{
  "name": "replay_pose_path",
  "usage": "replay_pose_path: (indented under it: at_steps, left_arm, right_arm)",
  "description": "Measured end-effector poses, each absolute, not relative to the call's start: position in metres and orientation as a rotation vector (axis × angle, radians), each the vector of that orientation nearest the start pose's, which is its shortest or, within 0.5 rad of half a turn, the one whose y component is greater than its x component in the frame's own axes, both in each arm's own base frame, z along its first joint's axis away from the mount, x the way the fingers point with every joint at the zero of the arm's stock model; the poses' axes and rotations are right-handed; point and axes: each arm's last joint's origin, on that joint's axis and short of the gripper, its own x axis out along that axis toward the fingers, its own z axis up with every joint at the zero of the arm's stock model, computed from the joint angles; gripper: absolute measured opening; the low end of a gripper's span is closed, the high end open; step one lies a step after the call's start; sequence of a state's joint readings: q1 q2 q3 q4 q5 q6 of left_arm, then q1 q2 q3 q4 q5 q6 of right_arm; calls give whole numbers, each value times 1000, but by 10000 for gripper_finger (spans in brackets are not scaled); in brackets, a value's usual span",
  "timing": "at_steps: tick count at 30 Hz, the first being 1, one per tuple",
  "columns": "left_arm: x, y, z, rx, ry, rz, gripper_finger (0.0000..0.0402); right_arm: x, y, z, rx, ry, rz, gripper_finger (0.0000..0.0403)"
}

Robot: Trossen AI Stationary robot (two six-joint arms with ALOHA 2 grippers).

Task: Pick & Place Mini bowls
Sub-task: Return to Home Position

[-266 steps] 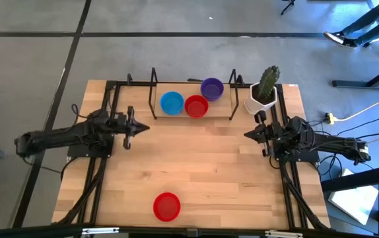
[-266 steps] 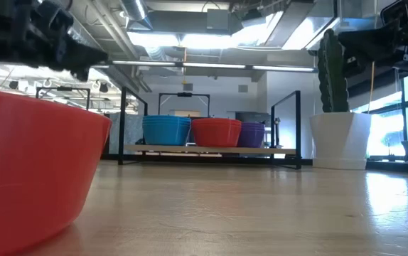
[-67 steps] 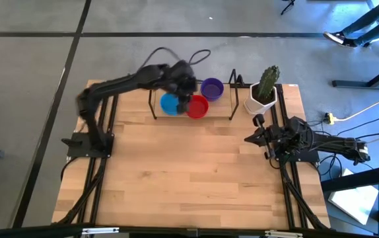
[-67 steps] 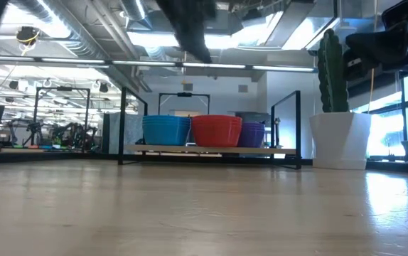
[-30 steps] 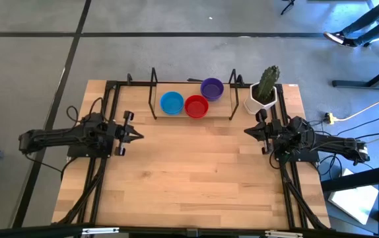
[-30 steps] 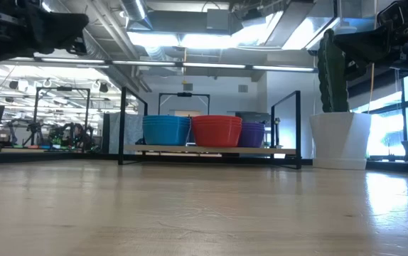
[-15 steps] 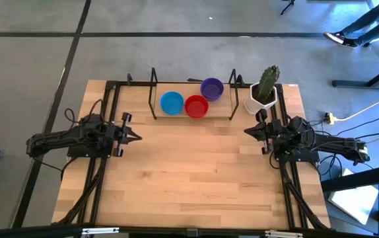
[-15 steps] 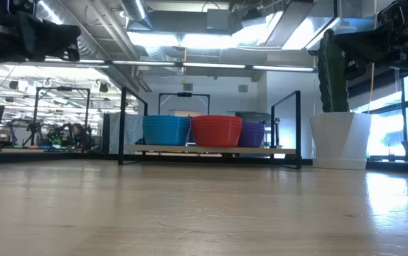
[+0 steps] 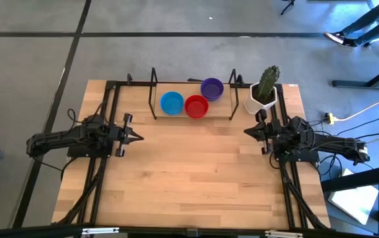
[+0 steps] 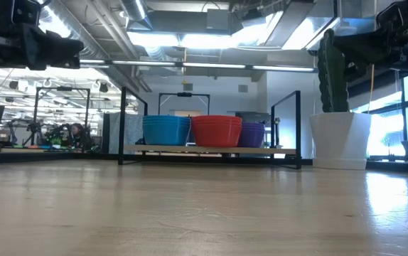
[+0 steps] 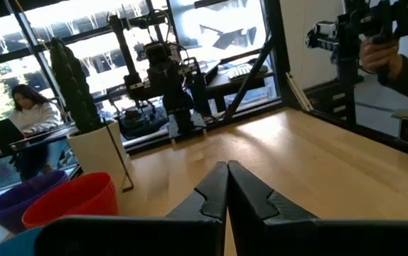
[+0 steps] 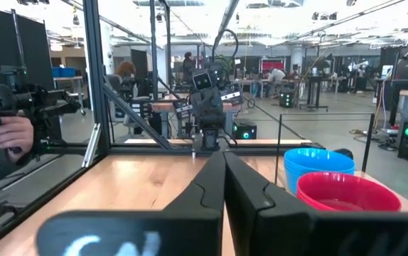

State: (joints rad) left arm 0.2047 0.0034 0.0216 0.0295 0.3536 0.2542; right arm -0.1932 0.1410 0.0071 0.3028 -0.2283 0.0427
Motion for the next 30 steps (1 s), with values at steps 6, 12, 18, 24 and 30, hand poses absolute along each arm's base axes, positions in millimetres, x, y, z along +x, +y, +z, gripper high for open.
replay_pose_path:
  at_steps: [6, 12, 18, 24, 30]
  left_arm:
    - [95, 10, 173, 233, -54, -139, 3]
    - [95, 10, 173, 236, -54, -139, 8]
    - [95, 10, 173, 233, -54, -139, 2]
    - [95, 10, 173, 233, -53, -139, 7]
    - [95, 10, 173, 233, -53, -140, 5]
  right_arm:
    - [104, -14, 180, 14, -133, 38, 7]
    - [105, -14, 171, 36, -40, 36, 8]
    - [105, -14, 163, 54, 44, 34, 8]
    - [104, -14, 160, 62, 80, 33, 8]
    - [104, -14, 160, 62, 80, 33, 8]
